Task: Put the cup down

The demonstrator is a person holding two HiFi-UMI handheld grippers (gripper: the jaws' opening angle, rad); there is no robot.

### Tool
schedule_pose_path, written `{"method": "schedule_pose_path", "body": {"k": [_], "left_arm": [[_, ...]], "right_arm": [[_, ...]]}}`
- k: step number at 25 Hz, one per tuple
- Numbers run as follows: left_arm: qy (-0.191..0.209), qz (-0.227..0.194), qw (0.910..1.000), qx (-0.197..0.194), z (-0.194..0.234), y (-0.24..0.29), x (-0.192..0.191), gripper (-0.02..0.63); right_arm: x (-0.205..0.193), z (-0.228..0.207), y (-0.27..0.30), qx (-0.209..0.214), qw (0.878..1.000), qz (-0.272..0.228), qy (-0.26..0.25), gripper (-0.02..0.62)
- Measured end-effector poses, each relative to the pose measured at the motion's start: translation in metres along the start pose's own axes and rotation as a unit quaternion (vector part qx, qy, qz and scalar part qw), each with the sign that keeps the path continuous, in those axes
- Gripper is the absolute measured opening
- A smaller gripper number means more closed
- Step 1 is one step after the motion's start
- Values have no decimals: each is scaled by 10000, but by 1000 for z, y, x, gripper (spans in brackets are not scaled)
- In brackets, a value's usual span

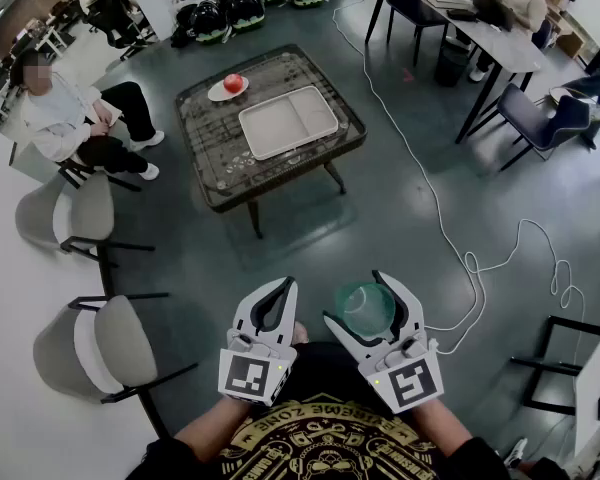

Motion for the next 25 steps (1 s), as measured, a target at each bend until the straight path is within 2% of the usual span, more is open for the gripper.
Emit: {"method": "schedule_pose_path", "body": {"k": [4, 10, 13, 25], "left_arm": [[4, -237, 9997, -8, 0, -2, 8, 0], [-65, 82, 9999, 25, -2, -1, -2, 0], [-50, -83, 9999, 35, -3, -1, 7, 0], [-90, -112, 9998, 108, -5, -3, 3, 0]], "right_arm": [[1, 4, 1, 52, 10000, -1, -33, 388], [1, 2, 2, 172, 9998, 29, -36, 388], [3, 1, 1, 185, 9998, 26, -12, 388], [-4, -1, 3, 175, 9998, 110, 35, 388]]}}
Point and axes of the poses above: the fingertips, and each gripper's own axes: y forward along the fingers, z to its left, x out of its top, the point moved 8 cm from there along -y, backward along the fingers, and after that the axes turned 12 degrees about z, right-handed, at the moved point
